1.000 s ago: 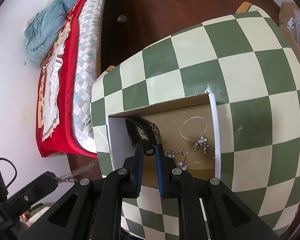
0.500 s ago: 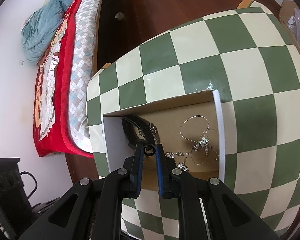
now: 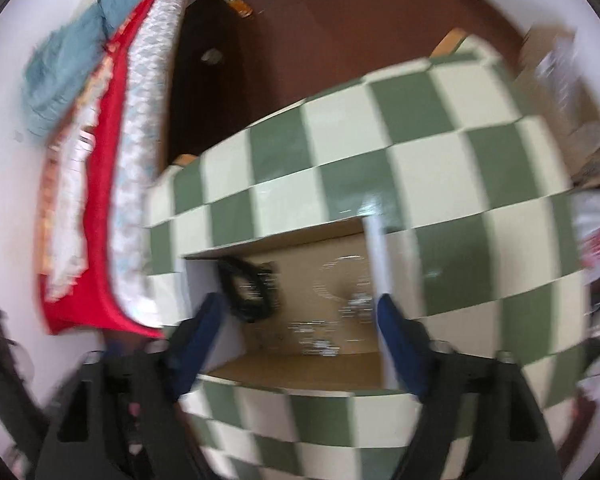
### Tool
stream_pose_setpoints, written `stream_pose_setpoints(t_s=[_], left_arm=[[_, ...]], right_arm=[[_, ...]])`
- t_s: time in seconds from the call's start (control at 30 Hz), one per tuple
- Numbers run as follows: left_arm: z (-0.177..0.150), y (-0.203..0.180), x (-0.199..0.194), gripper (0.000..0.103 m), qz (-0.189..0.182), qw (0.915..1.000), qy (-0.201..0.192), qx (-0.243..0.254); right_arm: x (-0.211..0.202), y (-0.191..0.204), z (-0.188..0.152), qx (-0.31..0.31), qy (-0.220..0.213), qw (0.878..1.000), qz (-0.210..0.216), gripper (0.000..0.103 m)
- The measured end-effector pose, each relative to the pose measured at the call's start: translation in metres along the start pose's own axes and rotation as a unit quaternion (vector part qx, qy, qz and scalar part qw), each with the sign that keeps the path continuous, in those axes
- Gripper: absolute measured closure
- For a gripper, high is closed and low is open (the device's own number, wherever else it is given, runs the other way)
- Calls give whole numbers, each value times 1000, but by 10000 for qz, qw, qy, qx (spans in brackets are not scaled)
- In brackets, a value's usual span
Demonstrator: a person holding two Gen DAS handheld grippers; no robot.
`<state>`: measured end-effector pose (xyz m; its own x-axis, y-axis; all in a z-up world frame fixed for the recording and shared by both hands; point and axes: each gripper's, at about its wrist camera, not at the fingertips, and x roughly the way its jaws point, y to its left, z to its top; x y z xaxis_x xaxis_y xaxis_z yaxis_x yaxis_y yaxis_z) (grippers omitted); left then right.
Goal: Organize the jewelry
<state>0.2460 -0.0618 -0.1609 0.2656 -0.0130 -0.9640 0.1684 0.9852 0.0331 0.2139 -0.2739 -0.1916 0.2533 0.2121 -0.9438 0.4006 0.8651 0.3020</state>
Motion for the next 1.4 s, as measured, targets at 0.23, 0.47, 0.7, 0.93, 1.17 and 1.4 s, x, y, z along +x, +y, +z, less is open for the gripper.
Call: stream_pose_setpoints(t_s=[0.23,0.47,0.7,0.93,1.17,1.4], left_arm=[[-11,1,-7,0,312,9991,-237,141],[-26,0,-26,0,222,9991,-303,171],[-47,-5,-64,0,160,9991,-306,263],[-63,-12,-128,0,40,9974,-576,439],[-75,-11,-195,0,-66,9949,-878,492],[-80,-6,-232,0,-223,9957,-799,417]], right_arm=[[-15,8,-33,-713,-276,9876,-1369,1],[-28,3,-63,-666,-338,9877,-1377,0],[-70,11,-90,-683,-590,9867,-1351,0],[-142,22,-116,-759,-1044,9824,-1351,0],[-214,37,-138,-934,-1500,9758,-1287,0],[-259,41,-150,-967,-1429,9780,-1173,0]])
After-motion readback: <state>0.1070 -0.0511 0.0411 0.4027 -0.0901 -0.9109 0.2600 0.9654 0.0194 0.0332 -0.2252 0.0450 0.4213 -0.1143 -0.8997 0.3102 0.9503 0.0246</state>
